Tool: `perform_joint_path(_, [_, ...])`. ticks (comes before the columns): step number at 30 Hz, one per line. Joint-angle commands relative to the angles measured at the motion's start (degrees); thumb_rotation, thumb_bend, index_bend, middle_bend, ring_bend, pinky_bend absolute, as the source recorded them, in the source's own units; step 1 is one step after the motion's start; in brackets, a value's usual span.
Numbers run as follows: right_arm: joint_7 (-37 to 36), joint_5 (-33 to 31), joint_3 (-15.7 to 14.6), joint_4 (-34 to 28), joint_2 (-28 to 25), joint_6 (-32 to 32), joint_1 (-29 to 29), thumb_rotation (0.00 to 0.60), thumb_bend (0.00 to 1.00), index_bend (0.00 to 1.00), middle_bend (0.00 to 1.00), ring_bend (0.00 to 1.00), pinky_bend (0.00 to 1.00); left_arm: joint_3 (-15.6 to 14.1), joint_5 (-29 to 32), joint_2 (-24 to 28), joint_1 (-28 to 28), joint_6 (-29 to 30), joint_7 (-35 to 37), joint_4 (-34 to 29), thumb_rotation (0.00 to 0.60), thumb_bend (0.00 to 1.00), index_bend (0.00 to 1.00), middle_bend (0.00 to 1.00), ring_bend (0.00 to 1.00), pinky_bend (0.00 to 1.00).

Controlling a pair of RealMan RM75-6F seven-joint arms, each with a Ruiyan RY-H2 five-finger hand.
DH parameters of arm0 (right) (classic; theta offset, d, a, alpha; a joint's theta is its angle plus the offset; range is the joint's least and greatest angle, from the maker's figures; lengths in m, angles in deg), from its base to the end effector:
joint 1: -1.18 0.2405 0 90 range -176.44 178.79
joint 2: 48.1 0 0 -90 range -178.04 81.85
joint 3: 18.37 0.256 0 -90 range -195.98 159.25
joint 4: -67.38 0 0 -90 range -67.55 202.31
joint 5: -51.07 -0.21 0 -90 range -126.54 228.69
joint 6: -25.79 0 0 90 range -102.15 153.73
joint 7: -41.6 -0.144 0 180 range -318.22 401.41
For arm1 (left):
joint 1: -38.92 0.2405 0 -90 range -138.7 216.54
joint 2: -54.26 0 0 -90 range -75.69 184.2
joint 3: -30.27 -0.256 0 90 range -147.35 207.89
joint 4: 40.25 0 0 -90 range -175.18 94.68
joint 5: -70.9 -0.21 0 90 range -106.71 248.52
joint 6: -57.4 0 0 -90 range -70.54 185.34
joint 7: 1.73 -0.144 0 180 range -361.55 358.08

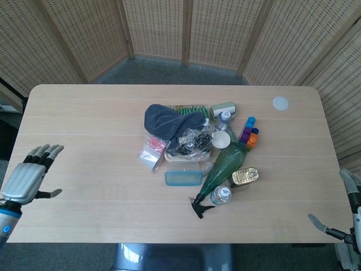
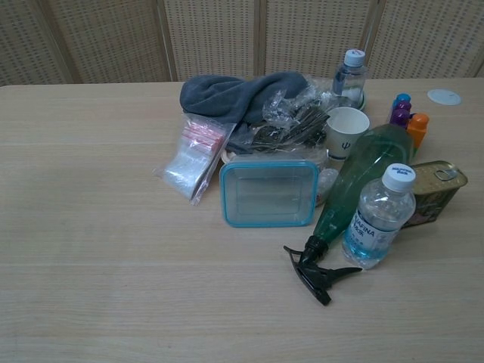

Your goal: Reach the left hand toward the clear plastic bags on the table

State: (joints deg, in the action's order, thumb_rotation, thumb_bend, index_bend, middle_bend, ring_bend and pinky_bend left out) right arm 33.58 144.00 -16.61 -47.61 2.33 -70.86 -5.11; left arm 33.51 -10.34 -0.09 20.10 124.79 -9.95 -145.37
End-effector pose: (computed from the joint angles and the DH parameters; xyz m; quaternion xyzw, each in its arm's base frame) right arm -0.2509 -0.1213 0.2181 0.4925 -0.4428 0.4946 0.5628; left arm -0.2515 0.2399 0.1547 -0.7015 -0.3768 -0.3283 0.5080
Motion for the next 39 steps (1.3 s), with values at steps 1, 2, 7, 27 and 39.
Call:
perform_joint_path(1, [-0.1, 0.5, -0.2, 0.0, -0.1, -0.1, -0.1, 0.505, 0.0, 0.0, 0.0, 0.0, 0.0, 2.7, -1.6, -5.0, -6.7, -6.5, -2.1, 5.6, 0.6, 0.0, 0.0, 0.0, 0.0, 0.0])
perform_joint_path(2, [-0.3, 0.6, -0.3, 0.0, -0.1, -0.2, -0.2, 0.506, 0.0, 0.0, 0.0, 0.0, 0.0, 3.0, -1.5, -6.2, -8.2, -8.1, -2.7, 6.5, 0.6, 0.0, 0.0, 0.0, 0.0, 0.0])
perform_joint_path(7, [-1.4, 0.8, -0.3, 0.1, -0.5, -0.5, -0.3, 0.508, 0.0, 0.0, 0.0, 0.0, 0.0, 4.6, 1.6, -12.2, -15.4, -16.3, -9.4, 10.0, 0.6, 0.0, 0.0, 0.0, 0.0, 0.0])
perform_joint_path(27, [-4.8, 0.0, -0.5, 0.6, -1.7, 0.6, 0.2, 0.506, 0.0, 0.0, 0.0, 0.0, 0.0, 6.0, 13.2, -31.8, -30.1, -26.3, -20.2, 28.4, 0.6, 0.0, 0.0, 0.0, 0.0, 0.0])
perform_joint_path(39, [-8.4, -1.5, 0.0, 1.5, -2.7, 0.6, 0.3, 0.512, 0.0, 0.0, 0.0, 0.0, 0.0, 4.6, 18.5, -41.0, -34.9, -28.3, -25.8, 39.1, 0.6, 0.0, 0.0, 0.0, 0.0, 0.0])
